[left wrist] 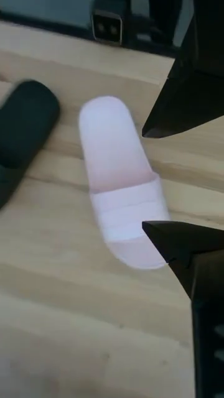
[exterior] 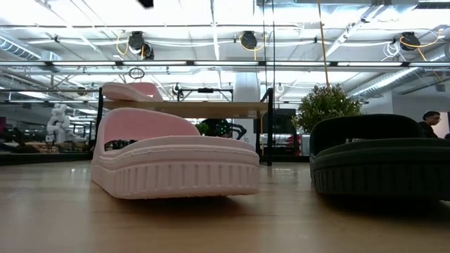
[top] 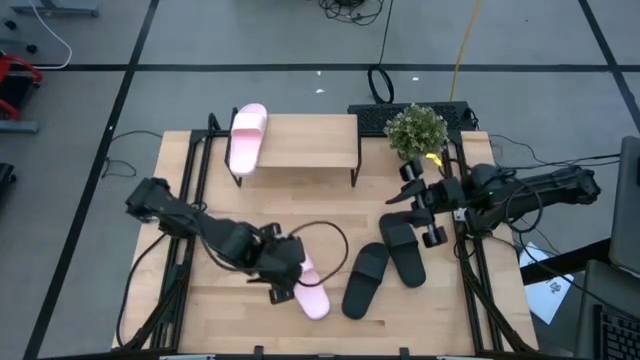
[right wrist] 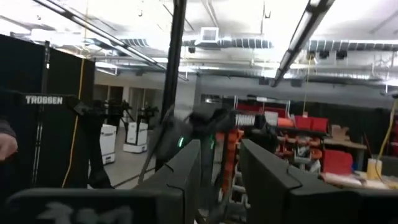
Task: Pick and place slides into the shelf
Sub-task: Put the pink slipper on the shelf
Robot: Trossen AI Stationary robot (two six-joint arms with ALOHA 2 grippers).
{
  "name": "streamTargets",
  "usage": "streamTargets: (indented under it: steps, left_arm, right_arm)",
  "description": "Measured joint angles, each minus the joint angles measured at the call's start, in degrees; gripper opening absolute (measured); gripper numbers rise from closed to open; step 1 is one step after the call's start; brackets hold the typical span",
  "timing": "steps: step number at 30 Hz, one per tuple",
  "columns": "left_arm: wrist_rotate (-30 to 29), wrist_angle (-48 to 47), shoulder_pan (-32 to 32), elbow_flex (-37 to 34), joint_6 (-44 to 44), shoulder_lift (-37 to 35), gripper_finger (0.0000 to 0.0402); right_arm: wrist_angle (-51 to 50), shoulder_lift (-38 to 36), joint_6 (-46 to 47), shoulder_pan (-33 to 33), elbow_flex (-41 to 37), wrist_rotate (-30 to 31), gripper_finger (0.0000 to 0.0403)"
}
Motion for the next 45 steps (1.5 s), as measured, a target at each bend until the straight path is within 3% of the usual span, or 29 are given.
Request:
streamTargets:
  steps: [8, 15, 30, 45]
  left_arm:
    - [5.02, 3.53, -0.26, 0.0, 1.29, 5.86, 0.0225]
    - [5.02, 5.99, -0.91, -0.02, 1.61, 9.19, 0.0225]
    - [0.37, 6.59, -0.92, -0.02, -5.88, 12.27, 0.0225]
    - [-1.53, 4.5, -2.04, -0.04, -14.77, 15.62, 0.0225]
  right_arm:
    - [2.07, -2.32, 0.38, 0.99, 0.0, 0.03, 0.0105]
    - [1.72, -2.6, 0.44, 0.99, 0.0, 0.03, 0.0105]
    - [1.51, -2.61, 3.96, 0.99, 0.0, -0.34, 0.0105]
    - [1.49, -2.7, 4.92, 1.1, 0.0, -4.71, 0.0105]
